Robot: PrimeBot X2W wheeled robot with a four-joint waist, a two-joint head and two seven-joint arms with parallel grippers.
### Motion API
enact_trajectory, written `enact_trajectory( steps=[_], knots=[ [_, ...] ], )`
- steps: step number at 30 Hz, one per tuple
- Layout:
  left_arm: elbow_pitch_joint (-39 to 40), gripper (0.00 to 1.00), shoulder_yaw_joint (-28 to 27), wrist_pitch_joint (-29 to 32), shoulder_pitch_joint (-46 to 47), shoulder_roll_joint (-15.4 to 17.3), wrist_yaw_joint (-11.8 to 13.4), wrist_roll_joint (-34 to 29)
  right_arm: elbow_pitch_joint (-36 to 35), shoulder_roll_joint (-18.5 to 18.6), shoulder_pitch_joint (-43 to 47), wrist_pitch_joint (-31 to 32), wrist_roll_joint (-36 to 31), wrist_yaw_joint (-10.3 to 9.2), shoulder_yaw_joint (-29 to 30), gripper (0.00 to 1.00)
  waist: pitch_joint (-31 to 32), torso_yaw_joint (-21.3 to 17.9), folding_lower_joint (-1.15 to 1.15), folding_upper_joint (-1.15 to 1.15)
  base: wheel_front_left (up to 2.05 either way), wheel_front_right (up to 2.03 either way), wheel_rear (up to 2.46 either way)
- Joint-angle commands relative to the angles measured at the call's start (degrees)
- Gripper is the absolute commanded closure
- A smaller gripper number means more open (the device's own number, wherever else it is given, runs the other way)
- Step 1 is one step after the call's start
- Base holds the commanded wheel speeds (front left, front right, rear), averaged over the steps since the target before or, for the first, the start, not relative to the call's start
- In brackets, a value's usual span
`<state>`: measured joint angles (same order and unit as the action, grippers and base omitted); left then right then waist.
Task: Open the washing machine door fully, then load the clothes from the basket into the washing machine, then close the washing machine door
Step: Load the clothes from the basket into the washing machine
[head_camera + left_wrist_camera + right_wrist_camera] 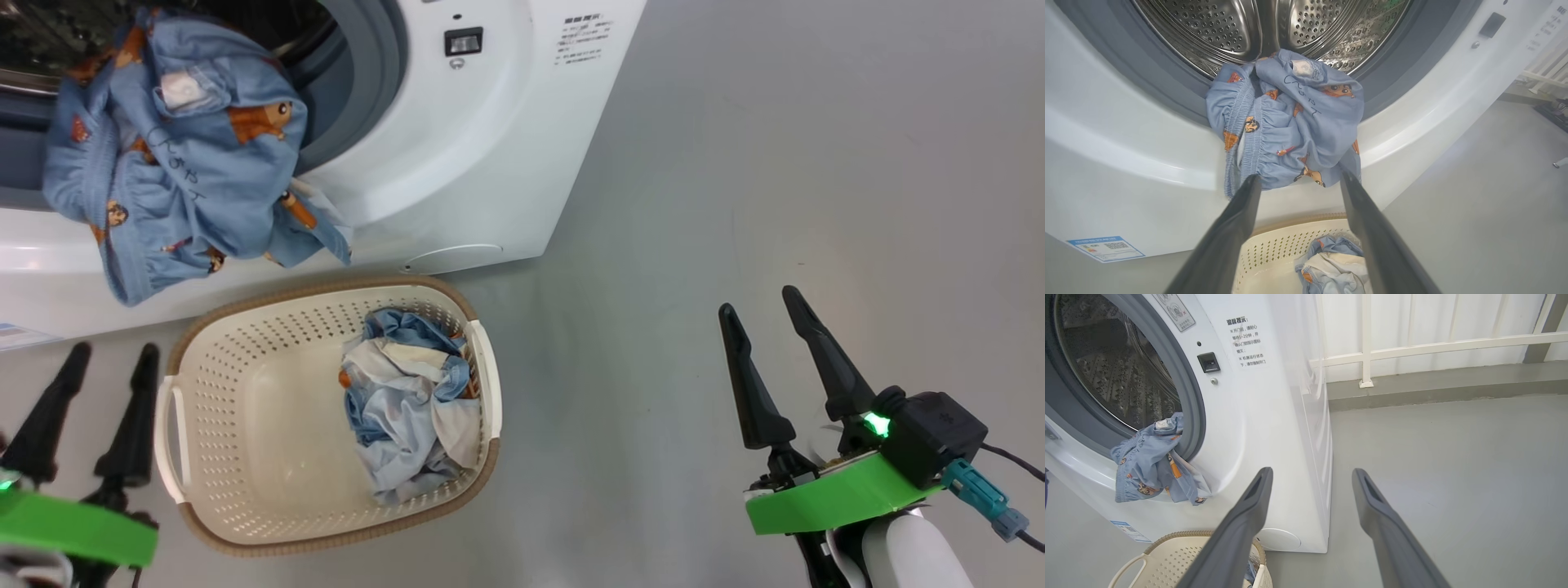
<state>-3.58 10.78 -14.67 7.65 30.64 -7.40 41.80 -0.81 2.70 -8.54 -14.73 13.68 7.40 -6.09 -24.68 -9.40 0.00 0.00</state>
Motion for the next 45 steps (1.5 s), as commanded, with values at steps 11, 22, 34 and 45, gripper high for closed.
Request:
enact_trajectory(
  steps=[11,22,34,45],
  knots=[
    [-12.3,0.00,8.6,-0.3,15.3,3.2,-0.1,2.5,-2.3,0.2,0.4,-0.3,1.0,0.09,-2.2,0.00,-1.6,-1.9,0.00,0.00,0.00,0.00,0.00],
    [-24.5,0.00,17.8,0.7,28.1,2.9,-0.1,6.5,-3.7,0.2,0.9,-0.3,1.7,0.09,-3.2,0.00,-4.0,-4.2,0.00,0.00,0.00,0.00,0.00],
    [-35.7,0.00,22.9,2.9,37.3,1.9,-0.1,11.8,-4.7,0.2,1.2,-0.3,2.3,0.09,-4.1,0.00,-5.7,-6.0,0.00,0.00,0.00,0.00,0.00],
    [-42.6,1.00,22.8,5.4,42.7,0.2,-0.1,17.4,-5.2,0.2,1.4,-0.3,2.3,0.09,-4.8,0.00,-6.6,-7.3,0.00,0.00,0.00,0.00,0.00]
  ],
)
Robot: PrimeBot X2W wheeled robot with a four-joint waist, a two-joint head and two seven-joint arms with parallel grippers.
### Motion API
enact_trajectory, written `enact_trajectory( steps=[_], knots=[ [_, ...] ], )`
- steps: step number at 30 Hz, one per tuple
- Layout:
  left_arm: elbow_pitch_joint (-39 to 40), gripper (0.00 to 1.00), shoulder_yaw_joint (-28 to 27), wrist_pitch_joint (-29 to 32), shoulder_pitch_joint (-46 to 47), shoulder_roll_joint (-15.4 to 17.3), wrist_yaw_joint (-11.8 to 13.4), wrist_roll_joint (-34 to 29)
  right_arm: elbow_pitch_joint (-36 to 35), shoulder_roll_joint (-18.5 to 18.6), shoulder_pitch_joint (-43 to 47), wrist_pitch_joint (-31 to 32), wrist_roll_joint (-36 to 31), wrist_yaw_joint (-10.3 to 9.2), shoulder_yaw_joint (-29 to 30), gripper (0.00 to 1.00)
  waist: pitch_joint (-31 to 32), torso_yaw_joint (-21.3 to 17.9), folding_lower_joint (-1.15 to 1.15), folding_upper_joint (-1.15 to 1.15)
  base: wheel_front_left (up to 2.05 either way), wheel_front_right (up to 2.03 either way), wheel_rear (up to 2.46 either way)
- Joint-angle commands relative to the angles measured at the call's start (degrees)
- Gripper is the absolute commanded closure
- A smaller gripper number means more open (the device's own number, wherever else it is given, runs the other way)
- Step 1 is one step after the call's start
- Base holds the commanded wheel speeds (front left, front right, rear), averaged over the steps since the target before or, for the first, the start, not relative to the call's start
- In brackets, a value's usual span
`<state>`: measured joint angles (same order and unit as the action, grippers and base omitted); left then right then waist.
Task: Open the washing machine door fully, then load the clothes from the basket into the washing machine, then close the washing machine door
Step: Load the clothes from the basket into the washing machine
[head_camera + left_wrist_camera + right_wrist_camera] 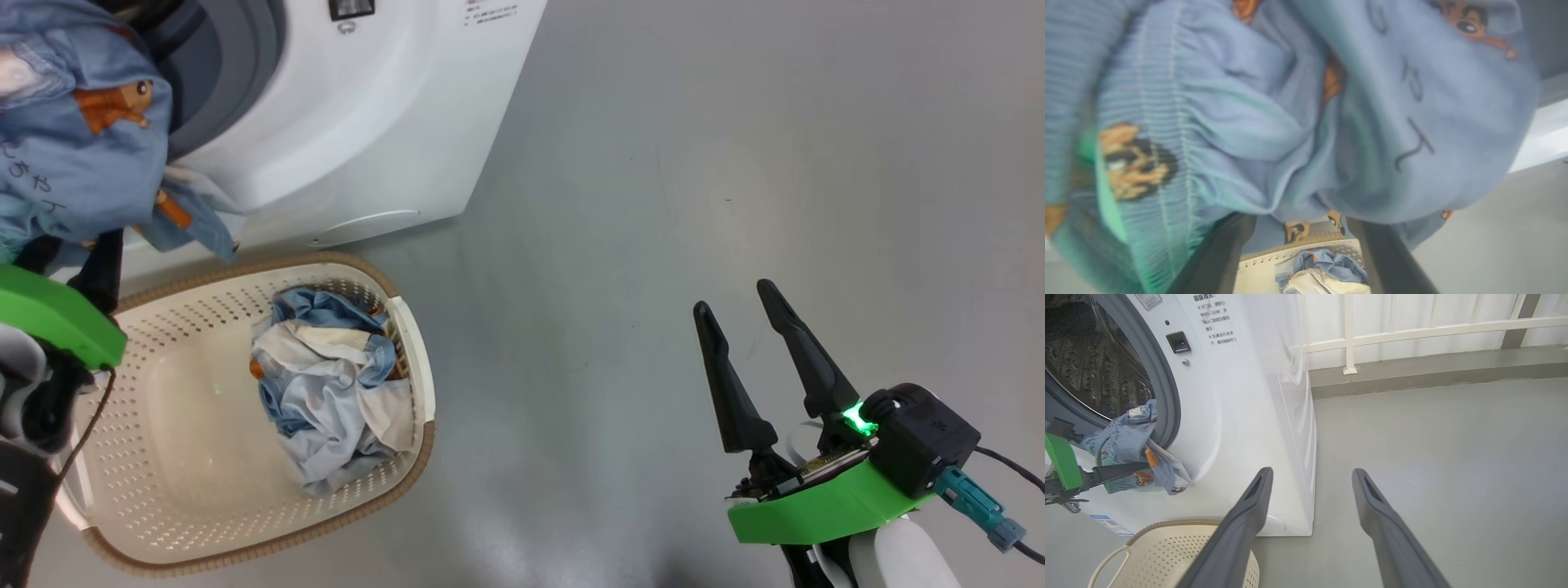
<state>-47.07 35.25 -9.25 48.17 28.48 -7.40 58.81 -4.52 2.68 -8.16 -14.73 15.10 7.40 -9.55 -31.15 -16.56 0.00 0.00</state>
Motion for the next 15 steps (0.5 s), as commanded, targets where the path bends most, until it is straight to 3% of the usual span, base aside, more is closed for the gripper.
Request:
enact_trajectory(
  steps=[1,15],
  knots=[
    [1.5,1.00,-1.3,-0.1,2.4,2.4,-0.1,0.9,-1.6,0.2,1.2,-0.3,0.8,0.09,-1.3,0.00,-0.2,-0.1,0.00,0.00,0.00,0.00,0.00],
    [14.3,1.00,0.7,-5.5,0.7,8.2,-0.1,2.7,-1.4,0.2,0.8,-0.3,1.2,0.09,-0.4,0.00,0.2,2.6,0.00,0.00,0.00,0.00,0.00]
  ],
)
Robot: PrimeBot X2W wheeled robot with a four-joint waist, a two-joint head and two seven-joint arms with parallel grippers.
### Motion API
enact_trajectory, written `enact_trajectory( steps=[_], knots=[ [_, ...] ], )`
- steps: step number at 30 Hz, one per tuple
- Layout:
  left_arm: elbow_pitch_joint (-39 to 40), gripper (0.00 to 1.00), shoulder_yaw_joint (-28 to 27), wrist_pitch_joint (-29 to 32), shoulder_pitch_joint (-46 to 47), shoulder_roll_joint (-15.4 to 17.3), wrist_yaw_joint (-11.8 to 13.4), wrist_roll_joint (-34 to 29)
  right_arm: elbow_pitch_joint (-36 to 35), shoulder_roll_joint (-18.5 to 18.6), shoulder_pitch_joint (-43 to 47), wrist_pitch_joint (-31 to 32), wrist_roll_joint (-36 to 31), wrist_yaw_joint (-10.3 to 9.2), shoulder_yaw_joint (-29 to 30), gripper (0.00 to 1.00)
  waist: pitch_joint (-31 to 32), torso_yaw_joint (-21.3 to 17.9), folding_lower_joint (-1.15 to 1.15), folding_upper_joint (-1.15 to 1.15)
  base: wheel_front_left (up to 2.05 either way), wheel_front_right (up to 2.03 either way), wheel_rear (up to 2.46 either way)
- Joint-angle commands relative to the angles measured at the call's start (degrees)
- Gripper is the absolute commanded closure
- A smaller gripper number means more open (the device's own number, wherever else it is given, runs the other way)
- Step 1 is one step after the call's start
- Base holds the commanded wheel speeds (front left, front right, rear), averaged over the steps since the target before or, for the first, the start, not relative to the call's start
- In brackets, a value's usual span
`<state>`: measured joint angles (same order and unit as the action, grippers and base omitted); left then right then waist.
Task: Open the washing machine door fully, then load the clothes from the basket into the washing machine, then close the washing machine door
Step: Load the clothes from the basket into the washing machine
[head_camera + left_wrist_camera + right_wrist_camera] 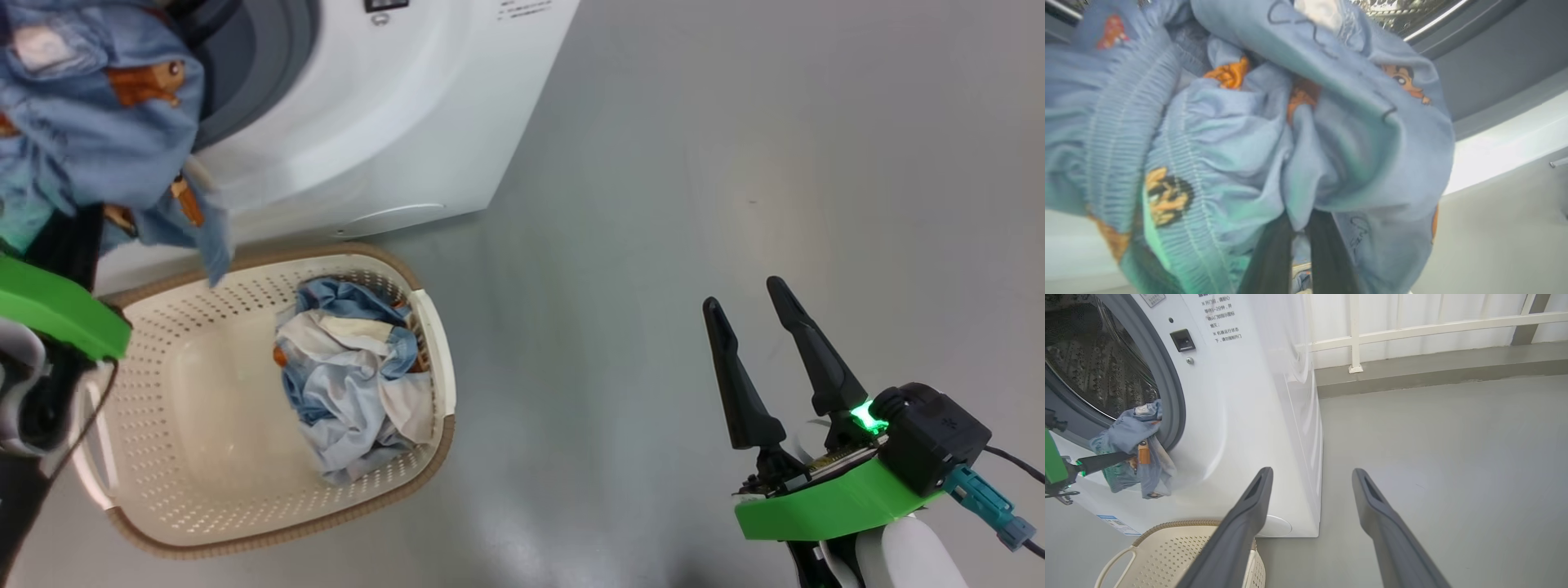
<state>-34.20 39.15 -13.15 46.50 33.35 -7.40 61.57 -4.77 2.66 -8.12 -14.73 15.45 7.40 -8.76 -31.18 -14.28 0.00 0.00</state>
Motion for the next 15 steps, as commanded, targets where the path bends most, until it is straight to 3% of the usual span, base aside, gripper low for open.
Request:
enact_trajectory(
  steps=[1,7,15],
  knots=[
    [2.5,1.00,-3.8,-1.7,2.6,3.7,-0.1,-0.1,-1.0,0.2,0.7,-0.3,0.8,0.09,-1.2,0.00,0.3,0.6,0.00,0.00,0.00,0.00,0.00],
    [5.1,1.00,-5.8,-0.9,6.2,5.9,-0.1,-0.3,-0.5,0.2,0.0,-0.3,1.1,0.09,-2.4,0.00,-0.2,0.1,0.00,0.00,0.00,0.00,0.00],
    [2.1,1.00,-5.2,4.1,15.0,9.6,0.5,-3.5,-2.7,0.2,1.3,-0.3,2.6,0.09,-4.6,0.00,-4.1,-5.5,0.00,0.00,0.00,0.00,0.00]
  ],
)
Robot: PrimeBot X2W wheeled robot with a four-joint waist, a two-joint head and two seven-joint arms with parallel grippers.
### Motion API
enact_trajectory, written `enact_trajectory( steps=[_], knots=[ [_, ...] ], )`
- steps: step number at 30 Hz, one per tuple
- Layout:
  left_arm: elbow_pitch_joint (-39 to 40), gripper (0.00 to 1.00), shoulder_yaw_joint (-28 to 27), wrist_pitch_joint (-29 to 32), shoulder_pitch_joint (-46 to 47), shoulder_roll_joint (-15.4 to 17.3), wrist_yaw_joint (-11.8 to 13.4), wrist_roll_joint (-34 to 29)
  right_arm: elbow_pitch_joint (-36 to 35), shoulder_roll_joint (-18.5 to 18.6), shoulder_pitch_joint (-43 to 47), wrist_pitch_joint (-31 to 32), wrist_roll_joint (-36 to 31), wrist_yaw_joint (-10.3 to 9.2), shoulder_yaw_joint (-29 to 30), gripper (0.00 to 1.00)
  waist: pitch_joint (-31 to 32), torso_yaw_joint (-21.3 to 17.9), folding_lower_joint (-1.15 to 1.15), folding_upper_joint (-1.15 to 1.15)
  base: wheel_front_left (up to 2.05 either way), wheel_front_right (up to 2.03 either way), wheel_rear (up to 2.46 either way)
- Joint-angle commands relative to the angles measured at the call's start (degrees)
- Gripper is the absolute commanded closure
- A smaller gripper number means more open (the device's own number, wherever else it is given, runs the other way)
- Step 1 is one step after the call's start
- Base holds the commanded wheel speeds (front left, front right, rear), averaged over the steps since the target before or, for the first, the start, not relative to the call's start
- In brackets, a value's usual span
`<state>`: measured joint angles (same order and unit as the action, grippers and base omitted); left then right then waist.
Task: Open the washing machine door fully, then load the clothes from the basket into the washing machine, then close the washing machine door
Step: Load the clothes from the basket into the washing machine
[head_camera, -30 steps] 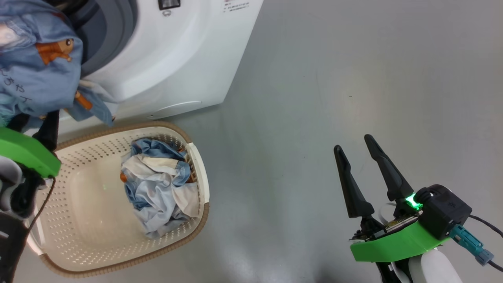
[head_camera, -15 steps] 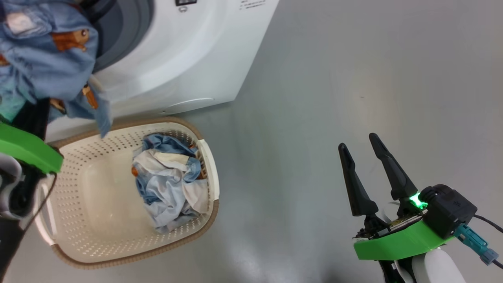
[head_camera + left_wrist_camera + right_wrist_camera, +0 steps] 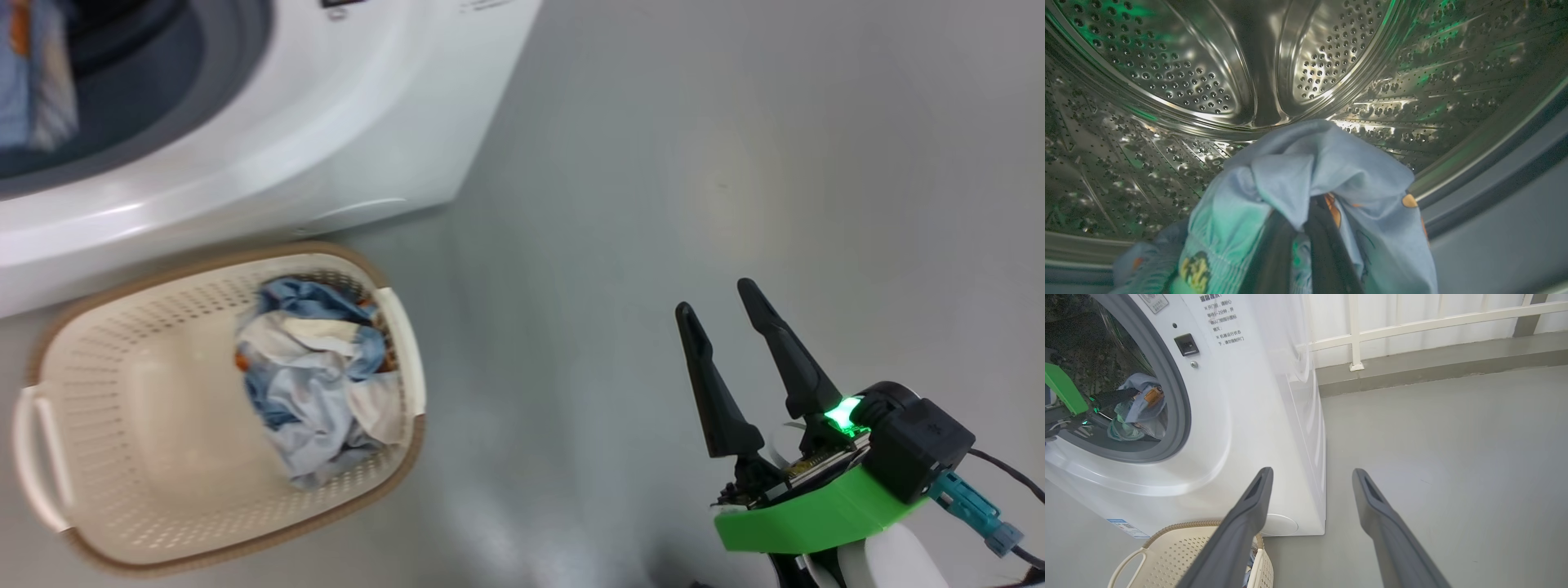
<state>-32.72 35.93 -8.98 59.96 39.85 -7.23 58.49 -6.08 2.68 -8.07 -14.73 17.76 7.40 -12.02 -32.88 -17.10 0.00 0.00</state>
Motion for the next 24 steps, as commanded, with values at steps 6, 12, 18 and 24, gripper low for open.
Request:
enact_trajectory(
  steps=[6,12,18,24],
  knots=[
    [0.1,1.00,-2.9,-3.7,7.5,6.5,0.3,-5.1,-3.9,0.2,3.5,-0.3,1.6,0.09,-2.8,0.00,-5.2,-7.2,0.00,0.00,0.00,0.00,0.00],
    [-2.4,0.95,-5.2,-5.5,9.9,6.4,0.3,-7.0,-4.9,0.2,4.6,-0.3,2.0,0.09,-3.3,0.00,-5.8,-8.4,0.00,0.00,0.00,0.00,0.00],
    [-5.9,0.00,-2.9,-1.9,10.9,4.3,1.0,-7.7,-4.4,0.2,3.9,-0.3,1.8,0.09,-3.7,0.00,-5.0,-7.4,0.00,0.00,0.00,0.00,0.00],
    [-7.5,0.00,-2.0,-0.4,11.1,2.0,1.8,-7.3,-3.5,0.2,3.0,-0.3,1.4,0.09,-3.3,0.00,-3.6,-6.1,0.00,0.00,0.00,0.00,0.00]
  ],
)
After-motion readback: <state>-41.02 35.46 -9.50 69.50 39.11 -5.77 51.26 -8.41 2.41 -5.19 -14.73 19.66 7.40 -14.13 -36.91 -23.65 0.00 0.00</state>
